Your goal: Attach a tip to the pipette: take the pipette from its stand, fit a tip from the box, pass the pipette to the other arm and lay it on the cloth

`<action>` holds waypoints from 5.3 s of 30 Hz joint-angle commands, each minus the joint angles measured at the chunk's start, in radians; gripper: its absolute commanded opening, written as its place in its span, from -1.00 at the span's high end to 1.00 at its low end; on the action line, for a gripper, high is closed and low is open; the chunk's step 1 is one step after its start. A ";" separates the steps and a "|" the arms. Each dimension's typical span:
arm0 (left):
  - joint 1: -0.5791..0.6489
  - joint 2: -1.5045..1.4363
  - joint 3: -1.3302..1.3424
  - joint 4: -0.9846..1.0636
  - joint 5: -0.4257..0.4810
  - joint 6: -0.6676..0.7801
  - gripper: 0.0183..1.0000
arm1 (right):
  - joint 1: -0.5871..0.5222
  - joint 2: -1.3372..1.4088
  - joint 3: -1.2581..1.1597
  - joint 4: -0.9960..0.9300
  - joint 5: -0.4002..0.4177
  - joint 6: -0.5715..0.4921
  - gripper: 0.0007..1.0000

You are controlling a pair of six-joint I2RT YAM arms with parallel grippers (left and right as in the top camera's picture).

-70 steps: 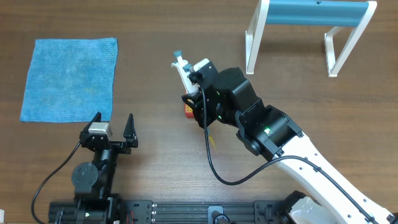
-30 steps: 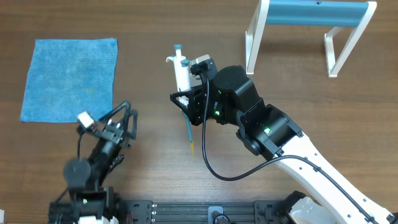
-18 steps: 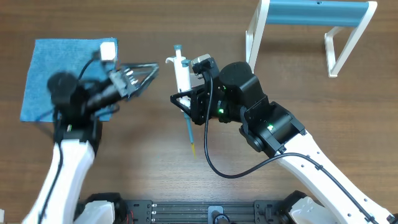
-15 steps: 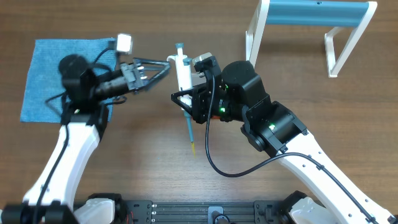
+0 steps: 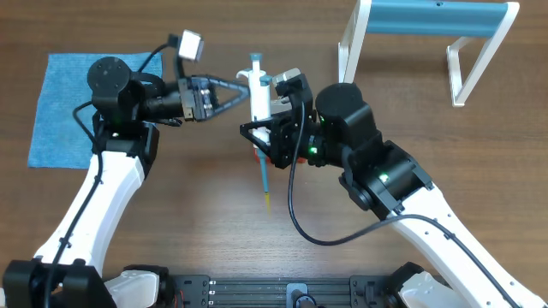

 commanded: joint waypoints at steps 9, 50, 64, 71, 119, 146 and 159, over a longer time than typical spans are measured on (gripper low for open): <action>0.003 -0.011 0.035 0.013 0.128 0.011 -0.79 | -0.093 0.018 -0.001 -0.006 -0.121 -0.017 0.85; -0.028 0.030 0.035 -0.140 -0.041 0.209 0.98 | -0.104 0.018 -0.001 -0.122 -0.231 -0.061 -0.62; 0.368 0.229 0.040 -1.094 -0.597 0.599 0.99 | -0.390 0.016 -0.001 -0.093 -0.509 -0.068 -0.63; 0.626 0.254 0.364 -1.592 -0.847 0.893 0.99 | -0.391 0.016 -0.001 -0.093 -0.497 -0.068 -0.64; 0.478 1.337 1.750 -1.996 -1.422 1.514 0.98 | -0.390 0.019 -0.001 -0.403 0.080 0.230 -0.64; 0.481 1.313 1.803 -2.066 -1.399 1.303 -0.75 | -0.391 0.015 -0.001 -0.336 0.081 0.229 -0.64; 0.434 0.941 2.058 -2.270 -1.270 1.160 -0.76 | -0.389 -0.019 0.000 -0.268 0.390 0.085 -0.64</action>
